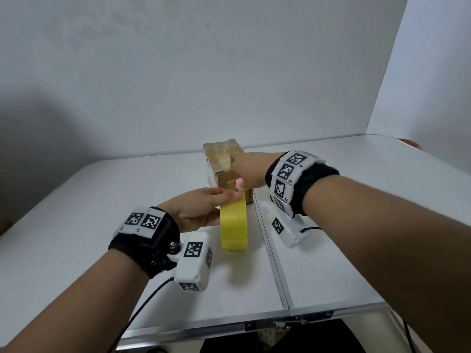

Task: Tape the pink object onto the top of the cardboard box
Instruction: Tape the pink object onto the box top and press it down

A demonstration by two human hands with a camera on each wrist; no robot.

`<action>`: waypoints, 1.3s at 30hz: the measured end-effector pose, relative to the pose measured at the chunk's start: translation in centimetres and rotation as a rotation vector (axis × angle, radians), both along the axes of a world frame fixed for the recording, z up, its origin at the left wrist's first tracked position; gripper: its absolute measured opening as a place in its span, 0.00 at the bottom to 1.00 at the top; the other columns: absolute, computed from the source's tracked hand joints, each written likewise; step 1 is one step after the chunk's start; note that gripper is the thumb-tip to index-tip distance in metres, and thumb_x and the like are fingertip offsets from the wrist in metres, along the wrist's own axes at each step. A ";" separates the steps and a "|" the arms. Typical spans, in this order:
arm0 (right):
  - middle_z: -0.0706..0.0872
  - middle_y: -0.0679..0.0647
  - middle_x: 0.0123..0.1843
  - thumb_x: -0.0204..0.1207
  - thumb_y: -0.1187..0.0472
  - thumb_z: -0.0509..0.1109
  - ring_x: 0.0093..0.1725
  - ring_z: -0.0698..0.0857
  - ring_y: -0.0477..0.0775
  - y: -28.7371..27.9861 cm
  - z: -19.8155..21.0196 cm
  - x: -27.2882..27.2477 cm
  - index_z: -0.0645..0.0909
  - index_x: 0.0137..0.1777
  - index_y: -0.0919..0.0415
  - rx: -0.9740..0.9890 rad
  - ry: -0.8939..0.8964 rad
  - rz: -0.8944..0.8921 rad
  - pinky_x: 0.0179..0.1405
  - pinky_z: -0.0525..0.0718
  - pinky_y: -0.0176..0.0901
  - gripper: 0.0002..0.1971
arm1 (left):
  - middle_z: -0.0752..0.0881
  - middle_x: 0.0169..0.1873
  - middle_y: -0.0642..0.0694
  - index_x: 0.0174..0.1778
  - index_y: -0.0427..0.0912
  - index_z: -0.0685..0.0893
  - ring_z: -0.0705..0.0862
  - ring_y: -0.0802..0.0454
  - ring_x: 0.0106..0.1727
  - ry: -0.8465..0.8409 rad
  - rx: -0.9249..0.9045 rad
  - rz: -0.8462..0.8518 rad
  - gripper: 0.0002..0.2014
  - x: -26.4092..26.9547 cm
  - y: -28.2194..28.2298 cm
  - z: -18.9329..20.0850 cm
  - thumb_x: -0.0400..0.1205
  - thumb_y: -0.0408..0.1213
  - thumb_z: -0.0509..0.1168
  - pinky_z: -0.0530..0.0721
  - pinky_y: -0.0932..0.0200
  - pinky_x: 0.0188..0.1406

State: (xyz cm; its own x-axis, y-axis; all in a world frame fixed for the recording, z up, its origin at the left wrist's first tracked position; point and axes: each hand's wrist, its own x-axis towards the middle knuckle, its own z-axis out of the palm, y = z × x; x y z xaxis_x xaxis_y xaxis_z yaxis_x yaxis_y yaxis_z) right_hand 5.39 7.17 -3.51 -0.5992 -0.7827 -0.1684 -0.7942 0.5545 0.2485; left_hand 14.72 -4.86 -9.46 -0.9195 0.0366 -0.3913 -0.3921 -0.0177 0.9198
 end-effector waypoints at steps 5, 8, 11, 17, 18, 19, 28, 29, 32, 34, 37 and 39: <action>0.71 0.62 0.73 0.82 0.59 0.63 0.46 0.75 0.56 0.4 0.1 0.2 0.82 0.59 0.72 -0.044 -0.007 0.006 0.34 0.72 0.42 0.15 | 0.89 0.53 0.45 0.56 0.43 0.88 0.86 0.50 0.54 0.007 -0.009 -0.001 0.23 0.1 0.1 0.2 0.66 0.45 0.77 0.81 0.50 0.69; 0.73 0.61 0.72 0.80 0.59 0.65 0.44 0.78 0.57 0.4 -0.2 -0.3 0.82 0.44 0.69 -0.087 -0.038 -0.023 0.35 0.73 0.41 0.12 | 0.89 0.52 0.46 0.55 0.43 0.88 0.86 0.51 0.52 0.012 -0.027 -0.004 0.22 0.1 0.1 0.2 0.66 0.45 0.77 0.82 0.52 0.67; 0.75 0.61 0.70 0.79 0.59 0.63 0.41 0.80 0.58 0.4 -0.6 -0.8 0.76 0.33 0.65 -0.084 -0.046 -0.041 0.26 0.69 0.36 0.14 | 0.90 0.50 0.47 0.58 0.42 0.88 0.88 0.52 0.49 0.012 -0.036 -0.011 0.22 -0.1 -0.2 0.2 0.68 0.44 0.76 0.87 0.57 0.59; 0.72 0.58 0.68 0.84 0.59 0.60 0.34 0.73 0.51 1.2 -0.6 0.3 0.78 0.66 0.69 -0.017 0.000 -0.039 0.31 0.72 0.40 0.17 | 0.91 0.44 0.48 0.57 0.39 0.88 0.89 0.55 0.43 -0.025 -0.092 -0.038 0.19 0.3 -0.7 0.5 0.73 0.44 0.74 0.90 0.62 0.46; 0.72 0.59 0.70 0.84 0.59 0.59 0.35 0.71 0.50 1.4 -0.4 0.4 0.77 0.68 0.68 0.001 0.015 -0.044 0.29 0.70 0.39 0.17 | 0.92 0.39 0.49 0.55 0.38 0.88 0.90 0.57 0.37 -0.038 -0.090 -0.035 0.15 0.5 -0.8 0.5 0.76 0.43 0.72 0.89 0.65 0.39; 0.71 0.60 0.74 0.85 0.60 0.59 0.38 0.70 0.50 1.5 -0.3 0.4 0.78 0.67 0.68 0.013 0.025 -0.050 0.31 0.70 0.39 0.17 | 0.92 0.35 0.50 0.55 0.37 0.88 0.89 0.58 0.33 -0.044 -0.082 -0.019 0.13 0.8 -1.0 0.4 0.79 0.42 0.70 0.88 0.67 0.34; 0.65 0.61 0.76 0.79 0.57 0.62 0.54 0.86 0.65 0.3 -1.9 -0.5 0.82 0.49 0.68 -0.156 -0.128 -0.099 0.54 0.83 0.51 0.13 | 0.89 0.51 0.46 0.65 0.40 0.85 0.86 0.51 0.47 0.013 -0.100 0.071 0.18 1.6 -1.9 1.1 0.78 0.36 0.72 0.87 0.58 0.53; 0.66 0.61 0.75 0.79 0.57 0.62 0.56 0.85 0.66 0.6 -1.9 -0.6 0.83 0.52 0.70 -0.170 -0.139 -0.094 0.56 0.84 0.53 0.16 | 0.89 0.53 0.45 0.64 0.41 0.85 0.85 0.49 0.50 0.029 -0.101 0.098 0.18 1.7 -2.2 1.3 0.78 0.35 0.72 0.84 0.55 0.58; 0.74 0.62 0.70 0.74 0.62 0.61 0.64 0.82 0.63 1.1 -1.8 -1.0 0.85 0.49 0.73 -0.307 -0.197 -0.085 0.60 0.83 0.56 0.16 | 0.88 0.56 0.46 0.67 0.47 0.82 0.85 0.46 0.51 0.098 -0.103 0.242 0.18 1.8 -3.3 1.6 0.80 0.37 0.70 0.84 0.51 0.60; 0.79 0.64 0.67 0.72 0.65 0.61 0.68 0.79 0.59 1.3 -1.7 -1.1 0.84 0.47 0.75 -0.456 -0.248 -0.085 0.63 0.80 0.55 0.14 | 0.88 0.59 0.46 0.70 0.52 0.78 0.86 0.45 0.49 0.146 -0.113 0.319 0.20 1.9 -3.8 1.7 0.82 0.38 0.68 0.88 0.53 0.51; 0.84 0.66 0.58 0.77 0.63 0.62 0.61 0.81 0.62 1.2 -1.6 -1.0 0.84 0.50 0.73 -0.669 -0.240 -0.070 0.59 0.79 0.52 0.14 | 0.87 0.61 0.44 0.73 0.52 0.74 0.86 0.48 0.46 0.217 -0.179 0.401 0.24 1.8 -4.5 1.4 0.82 0.35 0.68 0.88 0.56 0.44; 0.85 0.65 0.50 0.78 0.62 0.62 0.52 0.83 0.63 1.2 -1.4 -1.2 0.85 0.48 0.71 -0.822 -0.191 -0.069 0.48 0.78 0.47 0.13 | 0.87 0.59 0.43 0.73 0.46 0.75 0.86 0.50 0.46 0.255 -0.226 0.445 0.22 1.6 -4.8 1.2 0.82 0.35 0.68 0.86 0.59 0.43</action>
